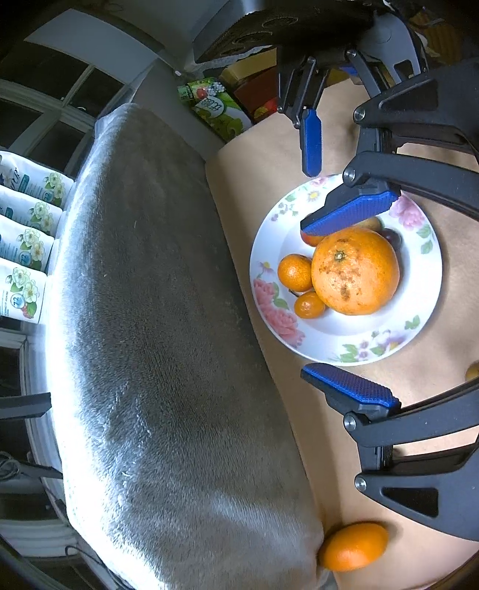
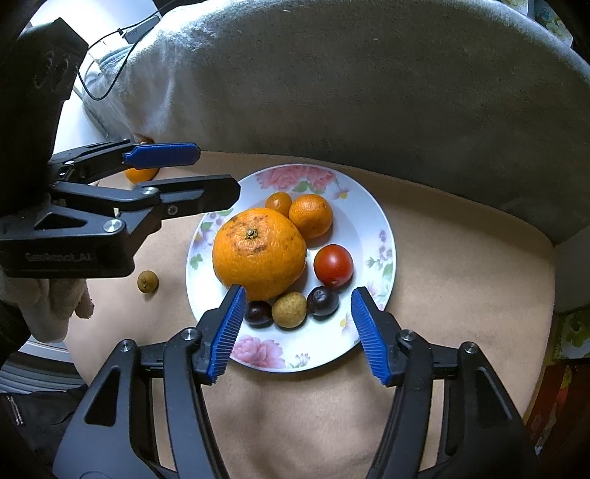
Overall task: Organize fruits
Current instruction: 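Move both tools open toward the large orange beside the cushion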
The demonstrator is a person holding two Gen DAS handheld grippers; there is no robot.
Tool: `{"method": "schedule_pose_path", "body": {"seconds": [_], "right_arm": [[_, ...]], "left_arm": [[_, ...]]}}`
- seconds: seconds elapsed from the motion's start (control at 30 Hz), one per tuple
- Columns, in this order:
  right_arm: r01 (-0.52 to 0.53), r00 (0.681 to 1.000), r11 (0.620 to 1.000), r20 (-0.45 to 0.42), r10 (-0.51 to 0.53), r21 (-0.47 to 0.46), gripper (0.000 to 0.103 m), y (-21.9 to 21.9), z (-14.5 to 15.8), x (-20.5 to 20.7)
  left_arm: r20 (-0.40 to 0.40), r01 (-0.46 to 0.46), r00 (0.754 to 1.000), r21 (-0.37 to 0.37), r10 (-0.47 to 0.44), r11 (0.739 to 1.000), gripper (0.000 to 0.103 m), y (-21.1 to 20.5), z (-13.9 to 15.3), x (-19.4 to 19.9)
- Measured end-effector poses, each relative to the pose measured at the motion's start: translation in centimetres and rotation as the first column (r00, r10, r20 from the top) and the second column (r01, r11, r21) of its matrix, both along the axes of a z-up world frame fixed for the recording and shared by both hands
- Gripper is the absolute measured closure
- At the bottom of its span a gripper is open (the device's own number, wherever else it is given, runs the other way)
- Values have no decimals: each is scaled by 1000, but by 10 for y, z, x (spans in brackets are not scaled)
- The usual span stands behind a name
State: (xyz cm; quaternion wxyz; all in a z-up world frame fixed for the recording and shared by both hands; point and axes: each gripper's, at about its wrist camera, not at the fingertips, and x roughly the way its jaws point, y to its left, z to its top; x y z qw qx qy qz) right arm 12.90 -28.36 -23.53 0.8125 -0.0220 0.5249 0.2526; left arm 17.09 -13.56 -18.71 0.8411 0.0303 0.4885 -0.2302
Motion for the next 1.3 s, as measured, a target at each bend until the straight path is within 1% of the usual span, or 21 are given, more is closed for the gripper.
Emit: {"method": "schedule_pose_path", "body": {"seconds": [0.03, 0.07, 0.5, 0.73, 0.97, 1.17, 1.3], "right_arm": [[5, 1000, 1000, 7, -5, -6, 27, 1, 1, -1], [10, 1000, 1000, 14, -10, -8, 26, 1, 1, -1], [55, 998, 997, 39, -53, -48, 26, 13, 8, -11], [73, 994, 997, 78, -72, -19, 26, 22, 18, -20], [61, 993, 998, 99, -62, 11, 26, 38, 27, -24], [35, 993, 999, 112, -32, -20, 26, 58, 32, -24], [15, 995, 1000, 103, -12, -21, 26, 71, 33, -20]], "left_arm": [[1, 1, 1000, 2, -1, 1000, 31, 0, 0, -1], [2, 1, 1000, 3, -1, 1000, 31, 1, 1, -1], [20, -6, 1000, -9, 6, 1000, 31, 17, 9, -11], [39, -18, 999, -11, 19, 1000, 31, 34, 17, -17], [36, -73, 997, -29, 74, 997, 31, 69, 20, -25], [35, -131, 991, -20, 131, 991, 31, 105, 18, -36], [27, -194, 981, -21, 194, 981, 31, 138, 14, -46]]}}
